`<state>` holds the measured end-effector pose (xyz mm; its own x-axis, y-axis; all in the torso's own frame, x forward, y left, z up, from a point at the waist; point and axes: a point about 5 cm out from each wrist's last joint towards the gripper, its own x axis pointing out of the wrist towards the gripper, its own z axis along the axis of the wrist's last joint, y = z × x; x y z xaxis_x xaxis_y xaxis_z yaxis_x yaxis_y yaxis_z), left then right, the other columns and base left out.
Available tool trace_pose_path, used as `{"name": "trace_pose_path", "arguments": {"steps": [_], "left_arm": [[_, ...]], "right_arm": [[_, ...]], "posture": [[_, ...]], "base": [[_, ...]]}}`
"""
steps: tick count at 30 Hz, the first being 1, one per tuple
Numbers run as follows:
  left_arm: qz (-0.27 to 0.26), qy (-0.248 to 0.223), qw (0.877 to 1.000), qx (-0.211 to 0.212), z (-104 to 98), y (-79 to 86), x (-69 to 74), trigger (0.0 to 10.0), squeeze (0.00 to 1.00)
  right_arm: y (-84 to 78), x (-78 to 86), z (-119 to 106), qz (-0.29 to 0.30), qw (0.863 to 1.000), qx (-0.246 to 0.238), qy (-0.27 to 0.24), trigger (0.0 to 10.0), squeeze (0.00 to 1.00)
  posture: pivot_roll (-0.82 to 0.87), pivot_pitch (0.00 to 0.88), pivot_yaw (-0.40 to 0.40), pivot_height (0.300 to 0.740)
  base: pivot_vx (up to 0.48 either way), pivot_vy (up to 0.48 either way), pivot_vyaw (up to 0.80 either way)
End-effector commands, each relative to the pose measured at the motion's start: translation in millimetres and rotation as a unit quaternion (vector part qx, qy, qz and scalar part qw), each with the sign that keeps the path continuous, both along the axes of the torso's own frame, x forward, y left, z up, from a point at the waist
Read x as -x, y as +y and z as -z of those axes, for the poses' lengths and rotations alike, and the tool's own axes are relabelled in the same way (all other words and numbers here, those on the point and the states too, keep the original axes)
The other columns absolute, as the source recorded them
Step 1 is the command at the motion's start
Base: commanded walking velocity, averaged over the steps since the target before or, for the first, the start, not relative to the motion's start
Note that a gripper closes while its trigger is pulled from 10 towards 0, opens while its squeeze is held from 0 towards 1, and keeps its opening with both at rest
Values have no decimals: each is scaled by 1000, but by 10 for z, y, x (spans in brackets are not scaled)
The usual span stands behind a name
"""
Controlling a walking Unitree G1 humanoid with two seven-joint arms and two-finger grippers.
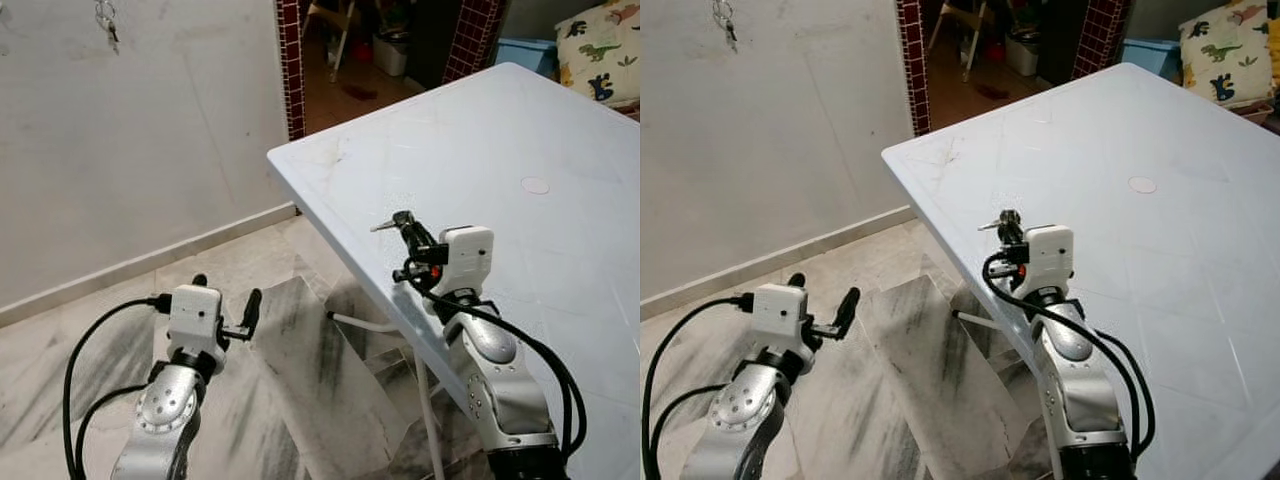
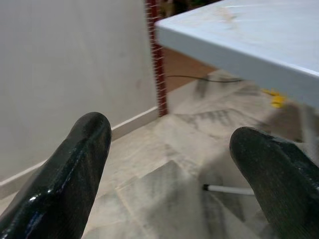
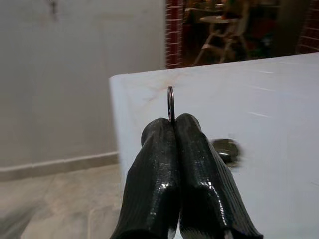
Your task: Hang keys on a hook
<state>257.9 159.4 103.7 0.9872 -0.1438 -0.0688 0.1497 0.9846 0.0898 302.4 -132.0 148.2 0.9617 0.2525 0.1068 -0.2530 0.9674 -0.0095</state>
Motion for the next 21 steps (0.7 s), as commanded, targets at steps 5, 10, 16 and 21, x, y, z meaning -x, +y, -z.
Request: {"name": "trace_pose_path", "arguments": {"steps": [5,10,16,21], "left_arm": [[15,8,1000,-9,-43,90,-9,10000,0],[28,3,999,31,-191,40,-7,10000,0],[32,-8,998,47,-292,-27,16,10000,0],[25,-4,998,50,-321,-4,24,10000,0]], "right_arm": [[5,-36,-31,0,1000,-2,-1,10000,0],[-16,-69,-9,12,999,-37,24,10000,0],[-23,-85,-6,17,999,-29,26,10000,0],[16,-81,-8,4,999,-28,17,10000,0]], "posture": [[37,80,25,740],[42,75,25,740],[45,69,26,740],[51,69,24,740]], "base": [[0,0,800],[0,0,0],[0,295,0],[0,476,0]]}}
